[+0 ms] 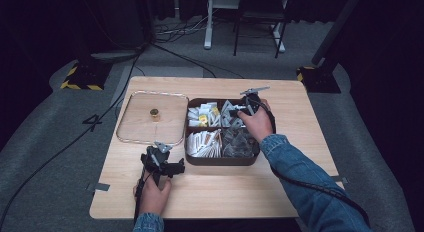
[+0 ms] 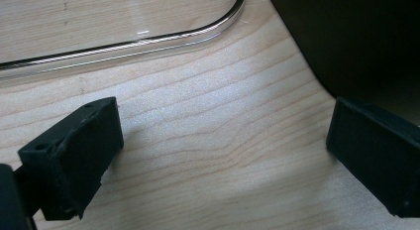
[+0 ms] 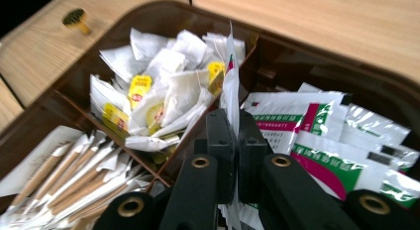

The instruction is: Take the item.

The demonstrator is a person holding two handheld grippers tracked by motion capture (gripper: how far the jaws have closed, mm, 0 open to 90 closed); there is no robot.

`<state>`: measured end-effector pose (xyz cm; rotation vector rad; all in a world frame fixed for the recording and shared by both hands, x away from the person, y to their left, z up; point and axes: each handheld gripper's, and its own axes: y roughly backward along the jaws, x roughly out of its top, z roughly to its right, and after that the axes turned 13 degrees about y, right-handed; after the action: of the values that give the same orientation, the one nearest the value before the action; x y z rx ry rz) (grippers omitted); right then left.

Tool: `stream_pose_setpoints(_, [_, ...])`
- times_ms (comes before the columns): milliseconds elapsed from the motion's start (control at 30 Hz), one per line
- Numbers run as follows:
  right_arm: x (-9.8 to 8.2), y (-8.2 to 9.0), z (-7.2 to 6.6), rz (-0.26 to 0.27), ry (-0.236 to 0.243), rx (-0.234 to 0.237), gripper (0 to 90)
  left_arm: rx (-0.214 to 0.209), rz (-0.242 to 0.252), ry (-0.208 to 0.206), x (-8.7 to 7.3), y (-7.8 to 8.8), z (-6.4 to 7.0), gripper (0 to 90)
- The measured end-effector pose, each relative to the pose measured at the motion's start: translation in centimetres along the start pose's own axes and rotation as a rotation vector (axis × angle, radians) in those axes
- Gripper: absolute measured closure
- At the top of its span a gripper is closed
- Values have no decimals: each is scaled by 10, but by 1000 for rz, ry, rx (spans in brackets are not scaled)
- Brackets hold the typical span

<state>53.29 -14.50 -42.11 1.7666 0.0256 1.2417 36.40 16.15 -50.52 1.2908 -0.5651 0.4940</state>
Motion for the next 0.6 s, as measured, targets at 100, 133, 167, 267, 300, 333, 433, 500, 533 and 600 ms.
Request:
stream_pose_setpoints(100, [3, 10, 1, 28, 7, 10, 883, 0, 0, -1, 0, 0, 0, 14])
stream_pose_setpoints(133, [4, 12, 1, 37, 9, 13, 883, 0, 0, 0, 0, 0, 0, 14])
stream_pose_setpoints(167, [4, 16, 1, 44, 13, 14, 883, 0, 0, -1, 0, 0, 0, 14])
stream_pose_setpoints(267, [5, 26, 2, 74, 16, 24, 883, 0, 0, 0, 0, 0, 0, 14])
stream_pose_setpoints(300, [5, 30, 3, 84, 17, 27, 883, 0, 0, 0, 0, 0, 0, 14])
stream_pose_setpoints(333, [6, 33, 3, 92, 17, 28, 883, 1, 1, -2, 0, 0, 0, 14])
stream_pose_setpoints(433, [7, 44, 5, 114, 18, 34, 883, 1, 0, -1, 0, 0, 0, 14])
stream_pose_setpoints(500, [7, 51, 6, 132, 20, 37, 883, 1, 0, -2, 0, 0, 0, 14])
stream_pose_setpoints(533, [7, 54, 7, 138, 18, 38, 883, 0, 0, 0, 0, 0, 0, 14])
stream_pose_setpoints(600, [6, 62, 9, 158, 17, 41, 883, -1, 0, 0, 0, 0, 0, 14])
